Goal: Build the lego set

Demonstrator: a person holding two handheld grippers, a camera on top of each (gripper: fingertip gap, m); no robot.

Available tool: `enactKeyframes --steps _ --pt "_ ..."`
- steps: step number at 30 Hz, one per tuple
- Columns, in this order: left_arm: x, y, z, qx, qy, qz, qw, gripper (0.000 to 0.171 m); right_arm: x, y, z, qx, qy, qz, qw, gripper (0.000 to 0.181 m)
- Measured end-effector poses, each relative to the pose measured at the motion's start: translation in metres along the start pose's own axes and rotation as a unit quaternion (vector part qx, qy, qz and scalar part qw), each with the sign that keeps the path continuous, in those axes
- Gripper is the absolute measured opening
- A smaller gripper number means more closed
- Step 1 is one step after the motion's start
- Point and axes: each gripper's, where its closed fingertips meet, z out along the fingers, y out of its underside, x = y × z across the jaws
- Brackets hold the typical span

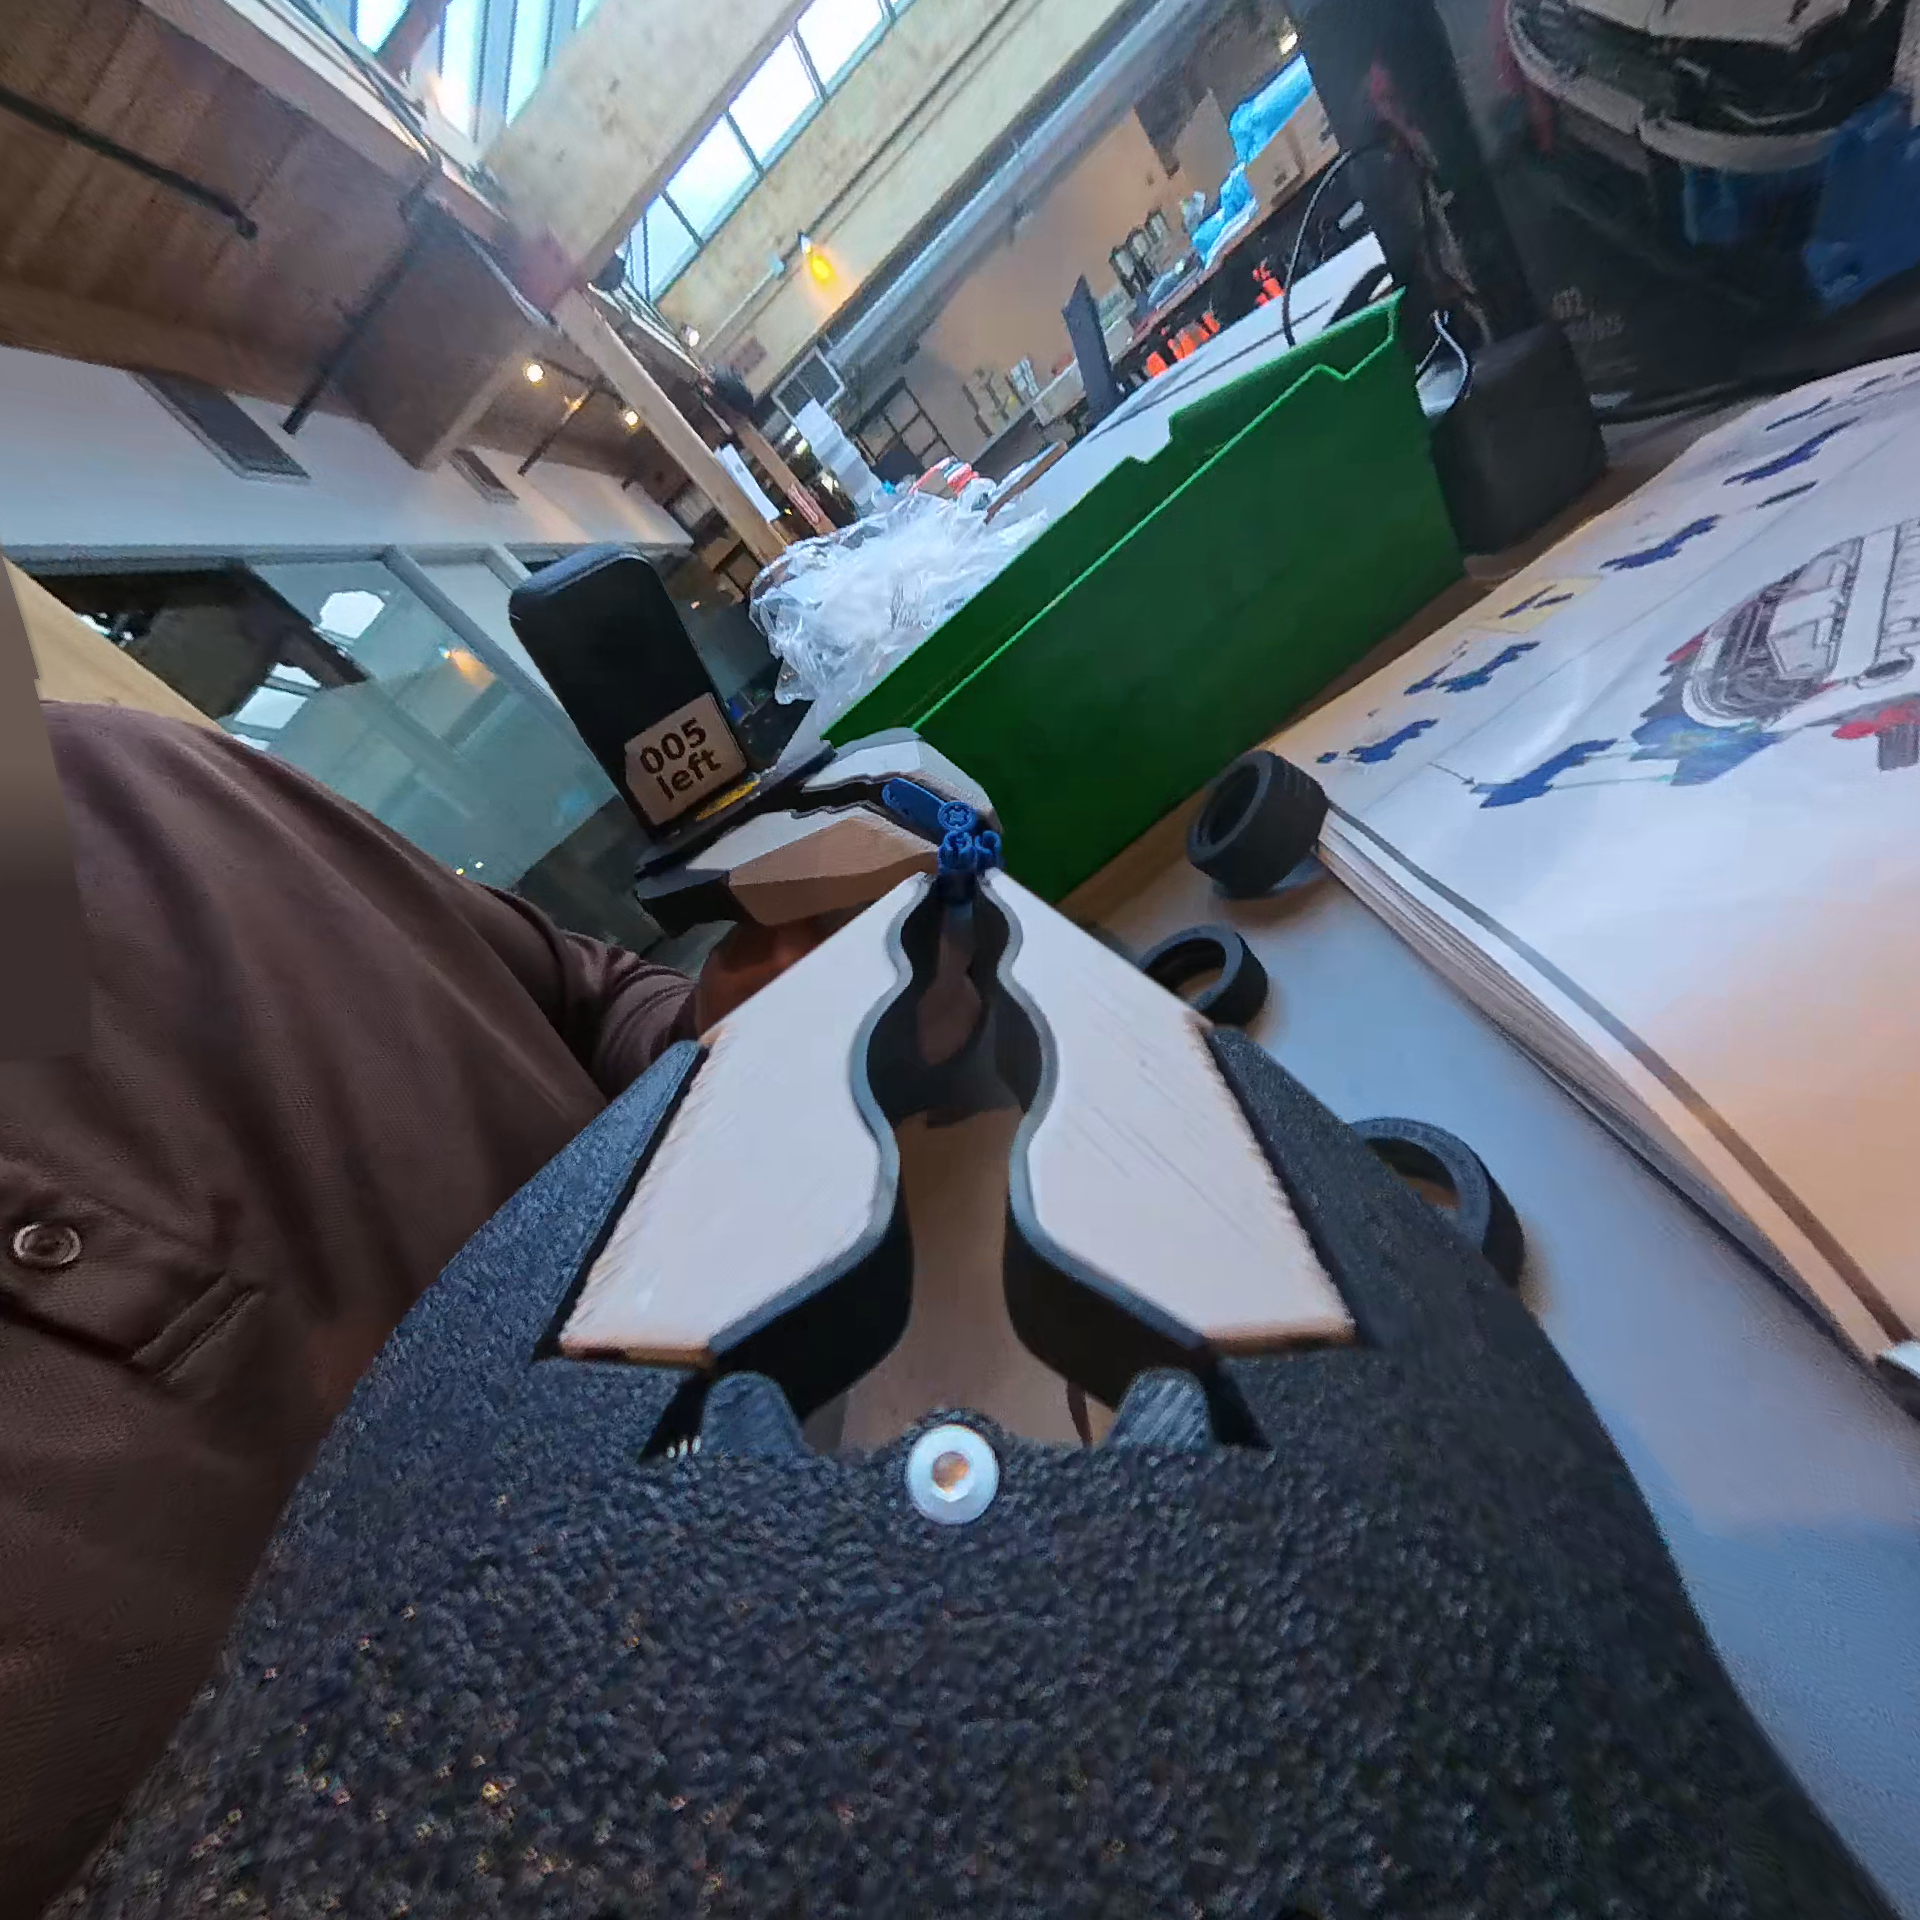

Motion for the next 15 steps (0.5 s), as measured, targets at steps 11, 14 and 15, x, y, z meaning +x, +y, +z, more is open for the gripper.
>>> enactKeyframes --steps 11,14,15 --pt "0.016 -0.002 -0.003 0.015 0.025 0.046 0.999 0.005 -0.013 0.006 -0.006 -0.05 0.002 -0.131 0.99 0.006" --pt "0.015 0.001 -0.003 0.008 0.024 0.044 0.999 0.005 -0.011 0.008 -0.006 -0.062 0.0 -0.137 0.989 0.007" --pt "0.014 0.002 -0.003 0.006 0.025 0.04 0.999 0.004 -0.01 0.009 -0.006 -0.065 0.001 -0.138 0.988 0.007"
